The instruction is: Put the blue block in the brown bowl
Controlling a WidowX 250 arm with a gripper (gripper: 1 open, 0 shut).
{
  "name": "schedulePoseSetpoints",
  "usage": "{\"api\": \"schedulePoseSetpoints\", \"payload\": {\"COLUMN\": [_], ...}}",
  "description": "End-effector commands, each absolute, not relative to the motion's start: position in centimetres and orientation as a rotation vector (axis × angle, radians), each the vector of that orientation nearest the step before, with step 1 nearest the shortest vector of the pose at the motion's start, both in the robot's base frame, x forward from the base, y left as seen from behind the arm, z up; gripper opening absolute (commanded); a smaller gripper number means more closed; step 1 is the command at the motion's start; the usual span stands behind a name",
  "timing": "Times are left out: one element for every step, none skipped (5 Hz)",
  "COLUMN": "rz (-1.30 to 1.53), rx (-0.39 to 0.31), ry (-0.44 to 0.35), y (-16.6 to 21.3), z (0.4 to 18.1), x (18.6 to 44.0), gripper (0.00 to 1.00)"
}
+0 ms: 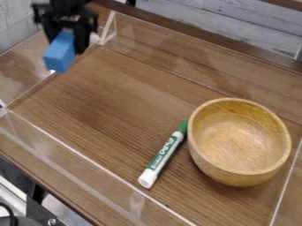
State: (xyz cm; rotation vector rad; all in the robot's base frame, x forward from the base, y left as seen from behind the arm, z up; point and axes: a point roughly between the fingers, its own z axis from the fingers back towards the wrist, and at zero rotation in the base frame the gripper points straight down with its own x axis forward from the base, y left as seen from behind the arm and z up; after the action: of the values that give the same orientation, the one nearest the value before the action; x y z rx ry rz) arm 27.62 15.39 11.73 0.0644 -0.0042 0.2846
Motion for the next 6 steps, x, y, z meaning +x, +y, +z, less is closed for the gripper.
{"api": "schedulePoseSetpoints", "payload": {"rz": [0.252, 0.223, 0.192, 0.169, 0.123, 0.081], "rx": [0.090, 0.079, 0.067, 0.059, 0.049, 0.038], "ry": [-0.083, -0.092, -0.095, -0.097, -0.101, -0.103], "y": [12.9, 9.8, 7.1, 5.0, 2.8, 0.6], "z": [15.6, 15.9, 16.3, 16.5, 16.8, 16.9], "x": [28.1, 27.8, 27.4, 26.8, 26.3, 25.6], "gripper": [0.00, 0.00, 0.00, 0.00, 0.00, 0.00]}}
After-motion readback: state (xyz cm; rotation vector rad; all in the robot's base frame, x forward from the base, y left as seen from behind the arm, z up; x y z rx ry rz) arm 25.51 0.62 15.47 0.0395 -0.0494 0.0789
